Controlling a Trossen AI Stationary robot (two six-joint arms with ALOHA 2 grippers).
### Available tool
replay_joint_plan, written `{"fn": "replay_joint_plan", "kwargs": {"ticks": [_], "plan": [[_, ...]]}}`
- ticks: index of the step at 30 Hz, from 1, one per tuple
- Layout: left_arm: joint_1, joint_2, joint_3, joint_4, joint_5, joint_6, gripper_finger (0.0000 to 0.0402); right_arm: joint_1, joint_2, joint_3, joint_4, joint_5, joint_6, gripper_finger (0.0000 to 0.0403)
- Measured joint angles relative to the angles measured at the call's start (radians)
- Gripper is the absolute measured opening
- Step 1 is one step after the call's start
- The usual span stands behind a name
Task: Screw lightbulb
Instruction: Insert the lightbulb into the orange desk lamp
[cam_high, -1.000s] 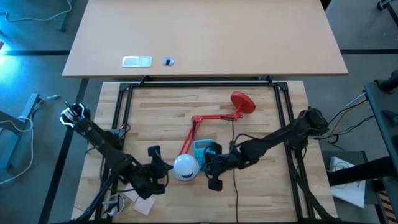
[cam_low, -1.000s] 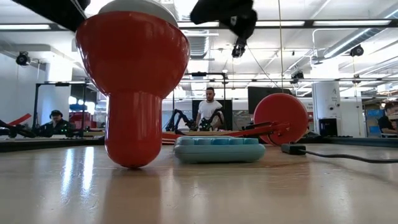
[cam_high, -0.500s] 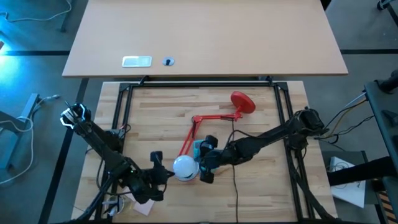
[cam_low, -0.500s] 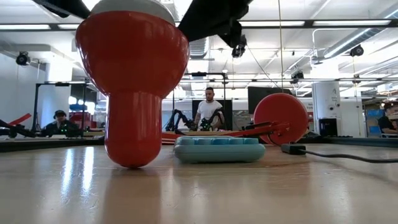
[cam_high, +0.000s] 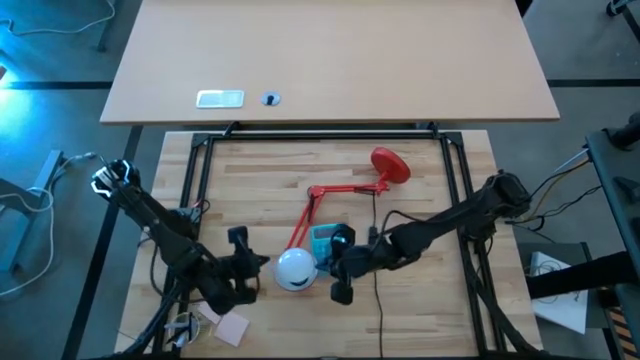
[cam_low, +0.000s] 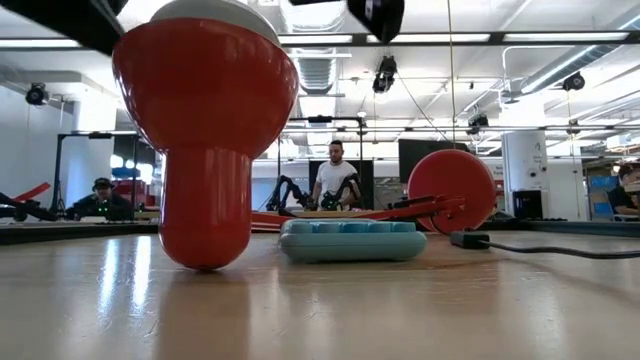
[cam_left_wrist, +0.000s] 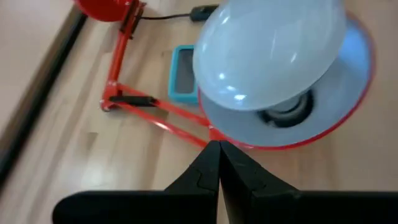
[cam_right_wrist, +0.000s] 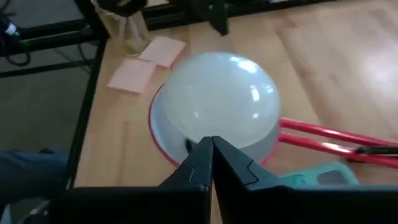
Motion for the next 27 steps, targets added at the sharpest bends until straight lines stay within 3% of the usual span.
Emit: {"fn": "replay_joint_plan", "kwargs": {"ticks": [5, 10, 21, 27], "plan": [[-0.019, -0.011, -0.005, 0.169, 0.067, 0.037, 0.0000, -0.025, -0.002, 0.001, -0.027, 0.112, -0.025, 0.0002], [-0.016, 0.020, -0.014, 0.298, 0.131, 0.115, 0.0000, -0.062, 0.032, -0.001, -0.026, 0.123, 0.008, 0.0002], [0.043, 0.010, -0.078, 0.342, 0.140, 0.131, 0.0000, -0.066, 0.076, -0.001, 0.000, -0.005, 0.111, 0.0002], [0.054, -0.073, -0.087, 0.179, 0.070, 0.101, 0.0000, -0.036, 0.039, -0.002, 0.011, -0.144, 0.165, 0.0002]]}}
